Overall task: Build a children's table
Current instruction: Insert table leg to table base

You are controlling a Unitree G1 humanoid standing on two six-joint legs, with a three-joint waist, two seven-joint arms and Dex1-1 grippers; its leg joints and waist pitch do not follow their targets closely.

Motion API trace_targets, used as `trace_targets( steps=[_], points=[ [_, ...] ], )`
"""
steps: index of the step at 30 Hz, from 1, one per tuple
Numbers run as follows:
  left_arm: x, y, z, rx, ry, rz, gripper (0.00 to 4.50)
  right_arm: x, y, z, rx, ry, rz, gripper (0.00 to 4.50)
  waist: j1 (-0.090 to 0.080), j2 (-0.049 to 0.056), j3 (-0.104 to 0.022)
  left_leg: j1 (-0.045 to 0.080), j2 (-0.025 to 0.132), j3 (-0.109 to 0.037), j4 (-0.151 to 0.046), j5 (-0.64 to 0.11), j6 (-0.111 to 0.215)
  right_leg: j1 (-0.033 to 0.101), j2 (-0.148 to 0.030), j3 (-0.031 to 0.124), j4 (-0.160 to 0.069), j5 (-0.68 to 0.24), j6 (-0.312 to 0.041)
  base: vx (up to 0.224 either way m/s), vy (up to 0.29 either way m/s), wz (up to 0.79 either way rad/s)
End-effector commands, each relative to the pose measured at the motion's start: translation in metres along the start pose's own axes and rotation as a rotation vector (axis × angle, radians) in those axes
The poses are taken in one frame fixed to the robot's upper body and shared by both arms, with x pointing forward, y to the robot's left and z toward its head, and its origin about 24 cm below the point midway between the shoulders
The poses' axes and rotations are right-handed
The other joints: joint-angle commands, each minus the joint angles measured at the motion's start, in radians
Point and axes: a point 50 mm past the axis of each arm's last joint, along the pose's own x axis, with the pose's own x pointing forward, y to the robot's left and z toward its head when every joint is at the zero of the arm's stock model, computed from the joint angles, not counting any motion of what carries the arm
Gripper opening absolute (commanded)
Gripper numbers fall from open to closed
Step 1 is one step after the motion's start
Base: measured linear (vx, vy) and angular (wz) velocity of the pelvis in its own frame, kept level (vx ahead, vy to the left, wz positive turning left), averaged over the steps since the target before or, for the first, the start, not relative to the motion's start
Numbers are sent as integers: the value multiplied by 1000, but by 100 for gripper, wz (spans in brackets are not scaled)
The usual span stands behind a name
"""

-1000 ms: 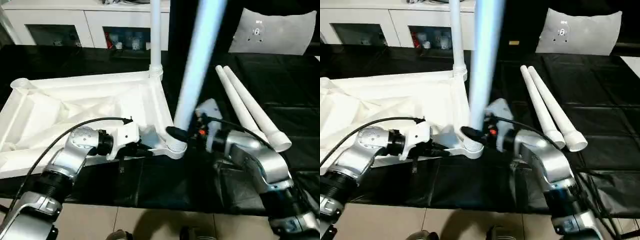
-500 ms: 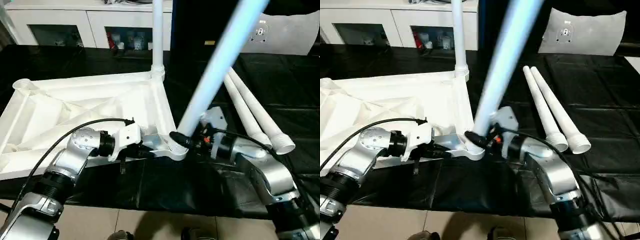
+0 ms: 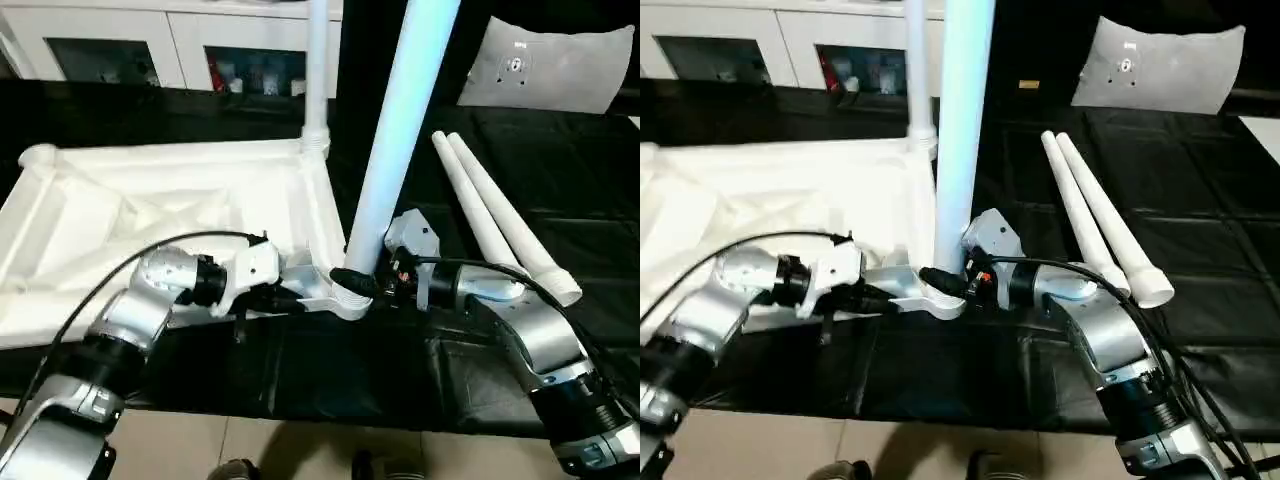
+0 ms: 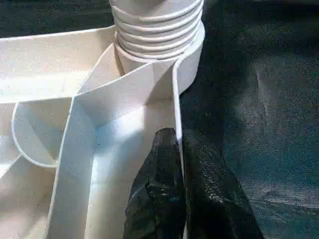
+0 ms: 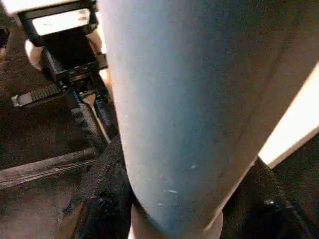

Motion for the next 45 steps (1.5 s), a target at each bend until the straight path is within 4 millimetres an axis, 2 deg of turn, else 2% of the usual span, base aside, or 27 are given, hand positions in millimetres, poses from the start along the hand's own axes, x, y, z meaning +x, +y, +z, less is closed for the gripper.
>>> trace_targets(
  steps=[1, 11, 14, 16, 17, 18, 19, 21, 22, 23, 24, 25, 26, 27, 28, 29, 30, 31, 32, 33, 34, 35, 36, 37, 40, 44, 45],
  points=[
    [0, 17, 30, 97, -72, 23, 0, 4, 31, -69, 209, 269, 116, 190, -6, 11, -17, 18, 20, -13, -80, -466, 1, 9, -51, 25, -107, -651, -61, 0, 0, 0],
    [-14, 26, 22, 81, -6, 105, 0, 11, 32, -68, 191, 256, 76, 190, -8, 8, -5, 21, 26, -23, -92, -515, -11, 8, -61, 22, -116, -720, -63, 0, 0, 0],
    [-24, 23, 12, 15, 17, 204, 0, 16, 23, -69, 194, 245, -35, 190, -14, 5, -6, 24, 25, -27, -91, -543, -21, 5, -66, 20, -120, -773, -53, 0, 0, 0],
    [-28, 18, 9, -33, 5, 255, 0, 18, 16, -68, 204, 235, -120, 190, -23, 8, 2, 25, 22, -33, -92, -571, -25, 0, -65, 11, -130, -834, -42, 0, 0, 0],
    [-30, 14, 10, -69, -9, 290, 0, 19, 11, -67, 214, 227, -186, 190, -32, 8, 1, 29, 18, -37, -88, -594, -26, 1, -63, 2, -135, -864, -23, 0, 0, 0],
    [-30, 9, 11, -85, -17, 308, 0, 21, 7, -67, 224, 219, -233, 190, -41, 10, 2, 21, 23, -44, -94, -600, -33, 12, -68, -4, -127, -826, -39, -43, 38, -22],
    [-26, 1, 15, -101, -29, 328, 0, 23, 2, -65, 247, 205, -296, 190, -47, 18, 4, 7, 30, -52, -111, -613, -39, 34, -69, -15, -116, -753, -59, -43, 38, -22],
    [-16, -15, 24, -121, -56, 346, 0, 27, -5, -62, 284, 183, -381, 190, -65, 29, 13, 1, 38, -62, -124, -665, -41, 46, -68, -31, -102, -617, -95, -42, 57, -26],
    [-10, -20, 30, -128, -74, 348, 0, 28, -7, -61, 292, 176, -398, 190, -72, 22, 18, 8, 39, -59, -130, -703, -37, 45, -64, -38, -108, -595, -100, -47, 56, -24],
    [-7, -22, 33, -134, -83, 350, 0, 30, -8, -60, 294, 174, -405, 190, -78, 27, 28, 31, 33, -57, -127, -760, -30, 35, -57, -58, -125, -623, -83, 0, 0, 0],
    [-5, -23, 35, -134, -87, 351, 0, 30, -9, -60, 295, 173, -408, 190, -80, 26, 32, 43, 31, -52, -124, -778, -25, 26, -53, -68, -135, -648, -72, 0, 0, 0],
    [1, -27, 40, -134, -93, 355, 0, 33, -10, -59, 297, 170, -416, 190, -83, 32, 46, 58, 29, -49, -130, -827, -15, 23, -35, -113, -163, -705, -35, 0, 0, 0],
    [6, -27, 44, -126, -86, 372, 0, 36, -10, -57, 297, 167, -415, 190, -53, 51, 46, -37, 77, -42, -216, -896, -12, 139, -32, -107, 48, -460, -56, 0, 0, 0],
    [9, -25, 46, -120, -81, 383, 0, 38, -10, -56, 296, 164, -410, 190, -53, 51, 46, -37, 77, -42, -216, -896, -12, 139, -32, -107, 48, -460, -56, -29, -60, 12],
    [10, -24, 46, -117, -78, 388, 0, 40, -10, -56, 295, 162, -406, 190, -2, 27, 32, -2, 66, 45, -223, -808, -4, 97, -32, -30, 107, -345, -63, -29, -60, 12],
    [11, -21, 46, -118, -71, 406, 0, 41, -9, -55, 294, 159, -401, 190, -4, -26, 18, 45, 31, 12, -124, -648, -29, 43, -75, 14, 0, -668, -11, 3, -154, 10],
    [10, -19, 47, -120, -54, 427, 0, 42, -8, -55, 297, 158, -395, 190, 9, -35, 32, 97, -29, -17, 61, -233, 13, -47, -166, 27, -189, -1185, 1, 68, -113, -31],
    [9, -18, 46, -120, -34, 443, 0, 43, -7, -55, 297, 158, -387, 190, 16, -31, 25, -25, -27, -66, 31, -55, 40, 82, -181, 50, -125, -1074, -22, 68, -113, -31],
    [8, -17, 46, -122, -27, 450, 0, 44, -7, -55, 296, 157, -385, 190, 22, -23, 27, -49, -5, -67, -30, -46, 6, 92, -146, 16, -87, -920, -38, 83, -8, -36],
    [7, -16, 46, -127, -9, 471, 0, 45, -6, -55, 295, 155, -378, 190, 18, -4, 15, -8, 21, -63, -77, -140, -23, 68, -92, 0, -66, -573, -96, 0, 0, 0],
    [4, -14, 45, -132, 24, 499, 0, 46, -5, -55, 297, 151, -369, 190, 12, 15, 4, 10, 24, -57, -82, -220, -29, 65, -68, -3, -50, -394, -153, 0, 0, 0],
    [3, -13, 43, -135, 52, 521, 0, 48, -5, -55, 292, 152, -365, 190, 8, 14, 5, 14, 27, -53, -86, -264, -22, 63, -69, -2, -54, -371, -176, 0, 0, 0],
    [3, -13, 43, -134, 55, 524, 0, 48, -5, -55, 291, 152, -365, 190, 3, 10, 10, 17, 27, -49, -88, -353, -17, 59, -70, -2, -64, -451, -189, 0, 0, 0],
    [2, -13, 43, -133, 62, 531, 0, 48, -4, -56, 289, 152, -365, 190, 2, 7, 19, 25, 22, -49, -87, -432, -23, 46, -73, 2, -82, -592, -162, 0, 0, 0],
    [1, -12, 37, -170, 91, 558, 0, 49, -8, -54, 283, 143, -378, 190, -4, 6, 13, 20, 23, -58, -90, -466, -31, 48, -78, 2, -90, -667, -119, 0, 0, 0],
    [-1, -9, 37, -198, 91, 568, 0, 51, -11, -50, 283, 112, -367, 190, -6, 9, 6, 17, 24, -57, -93, -459, -32, 52, -75, -2, -91, -609, -123, 0, 0, 0],
    [-2, -8, 37, -199, 94, 570, 0, 52, -12, -49, 282, 109, -364, 225, -6, 9, 5, 15, 24, -56, -93, -447, -30, 53, -75, -2, -91, -592, -128, 0, 0, 0]
  ],
)
